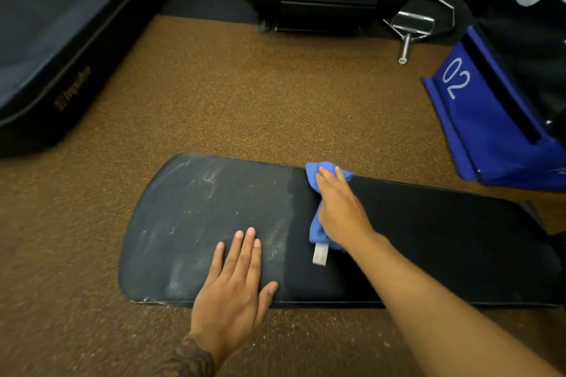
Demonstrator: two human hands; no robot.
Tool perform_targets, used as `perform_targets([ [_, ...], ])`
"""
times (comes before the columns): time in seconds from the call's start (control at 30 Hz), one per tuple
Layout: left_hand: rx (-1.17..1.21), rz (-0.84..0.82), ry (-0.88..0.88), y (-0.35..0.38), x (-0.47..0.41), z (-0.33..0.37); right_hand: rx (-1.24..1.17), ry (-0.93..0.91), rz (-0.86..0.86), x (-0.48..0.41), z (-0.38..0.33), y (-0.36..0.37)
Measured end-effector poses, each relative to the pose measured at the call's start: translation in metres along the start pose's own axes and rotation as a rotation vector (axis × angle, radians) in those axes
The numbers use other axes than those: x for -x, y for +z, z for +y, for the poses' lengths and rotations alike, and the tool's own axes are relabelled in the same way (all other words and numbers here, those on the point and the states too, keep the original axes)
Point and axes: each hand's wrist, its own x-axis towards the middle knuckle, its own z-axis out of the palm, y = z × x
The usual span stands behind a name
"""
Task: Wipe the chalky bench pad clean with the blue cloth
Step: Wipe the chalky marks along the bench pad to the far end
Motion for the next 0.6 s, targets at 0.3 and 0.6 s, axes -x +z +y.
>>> perform_targets([
  [0.3,0.009,-0.024,-0.01,0.002,0.0,0.001,-0.028,-0.239,-0.043,0.018,-0.047,0.03],
  [0.6,0.013,-0.008,-0.013,0.001,0.0,0.001,0.006,-0.04,0.003,0.007,-0.037,0.021],
])
